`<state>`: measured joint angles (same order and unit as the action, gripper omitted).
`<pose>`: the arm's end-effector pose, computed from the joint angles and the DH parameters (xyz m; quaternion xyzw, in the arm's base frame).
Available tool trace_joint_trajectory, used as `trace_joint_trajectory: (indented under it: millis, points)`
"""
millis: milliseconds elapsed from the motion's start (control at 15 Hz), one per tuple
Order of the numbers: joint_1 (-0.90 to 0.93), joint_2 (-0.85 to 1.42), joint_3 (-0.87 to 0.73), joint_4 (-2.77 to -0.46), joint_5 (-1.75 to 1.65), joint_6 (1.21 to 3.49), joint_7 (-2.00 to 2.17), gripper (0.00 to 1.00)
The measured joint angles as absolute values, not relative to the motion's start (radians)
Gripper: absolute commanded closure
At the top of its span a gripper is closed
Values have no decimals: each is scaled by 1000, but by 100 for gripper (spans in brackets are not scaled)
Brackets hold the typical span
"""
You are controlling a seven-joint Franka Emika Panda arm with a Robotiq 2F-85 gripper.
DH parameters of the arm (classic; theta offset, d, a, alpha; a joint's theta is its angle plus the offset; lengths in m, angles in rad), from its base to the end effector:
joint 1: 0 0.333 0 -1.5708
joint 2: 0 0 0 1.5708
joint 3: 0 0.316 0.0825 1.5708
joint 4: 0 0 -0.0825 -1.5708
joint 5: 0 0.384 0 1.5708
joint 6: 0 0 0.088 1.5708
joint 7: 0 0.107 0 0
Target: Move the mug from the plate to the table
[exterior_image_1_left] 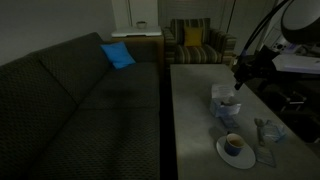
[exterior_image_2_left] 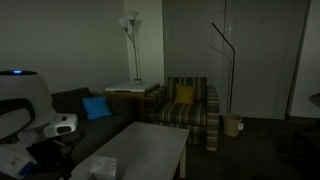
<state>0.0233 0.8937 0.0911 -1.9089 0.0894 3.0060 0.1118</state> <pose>0.6085 0.0630 0.0464 -0.9919 0.0626 -0.0960 0.0553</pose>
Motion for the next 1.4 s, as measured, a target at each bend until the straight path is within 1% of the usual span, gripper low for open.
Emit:
trace_joint_trajectory:
  millis: [667, 1000, 1400]
  points:
    - [57, 1148, 117, -1684, 103, 2985, 139, 0]
    - [62, 1161, 113, -1662, 103, 2981, 139, 0]
    - [153, 1179, 37, -1648, 103, 2978, 180, 0]
